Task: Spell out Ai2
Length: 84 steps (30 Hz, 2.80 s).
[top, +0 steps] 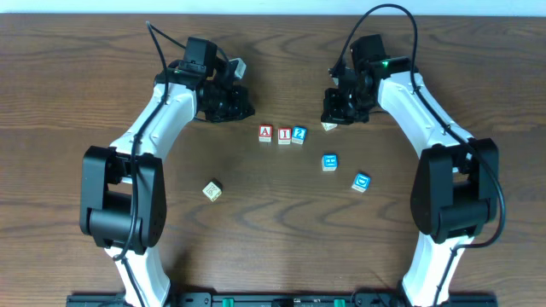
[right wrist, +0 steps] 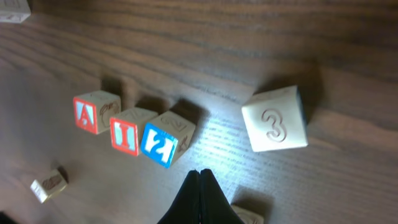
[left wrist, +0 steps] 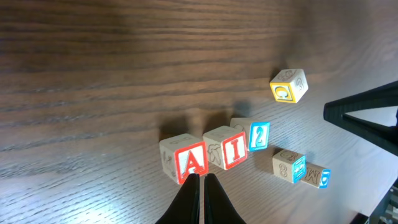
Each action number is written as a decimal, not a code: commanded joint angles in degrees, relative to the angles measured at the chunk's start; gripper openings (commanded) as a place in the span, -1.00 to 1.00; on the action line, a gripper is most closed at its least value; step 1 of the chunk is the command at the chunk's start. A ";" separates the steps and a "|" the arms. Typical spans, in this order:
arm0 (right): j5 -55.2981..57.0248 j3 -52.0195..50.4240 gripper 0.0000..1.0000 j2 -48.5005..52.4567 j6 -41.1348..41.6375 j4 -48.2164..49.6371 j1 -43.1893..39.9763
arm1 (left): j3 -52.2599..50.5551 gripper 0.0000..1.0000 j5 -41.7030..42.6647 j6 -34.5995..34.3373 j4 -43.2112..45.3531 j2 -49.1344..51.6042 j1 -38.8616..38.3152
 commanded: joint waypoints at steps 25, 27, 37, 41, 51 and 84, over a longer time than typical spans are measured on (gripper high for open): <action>24.17 -0.42 -0.98 5.88 1.33 3.43 7.32 | -0.02 -0.88 0.61 1.75 -3.06 0.50 0.31; 25.79 -0.39 -0.98 5.88 1.33 3.45 7.32 | -0.02 -0.88 0.61 1.84 -3.08 0.50 0.31; 36.79 -0.39 -0.97 5.88 3.30 3.91 5.18 | -0.02 -0.88 0.35 2.97 -3.15 0.50 0.31; 30.51 -0.26 -0.97 5.86 4.85 3.30 4.22 | -0.02 -0.88 -1.60 2.95 -3.96 0.50 0.31; 8.79 -0.26 -0.97 5.86 6.97 2.69 4.87 | -0.66 -0.88 -6.58 2.82 -3.61 0.52 0.63; 6.01 -0.35 -0.98 7.45 12.52 0.85 6.80 | -11.17 -0.88 0.61 -7.08 12.85 3.30 0.55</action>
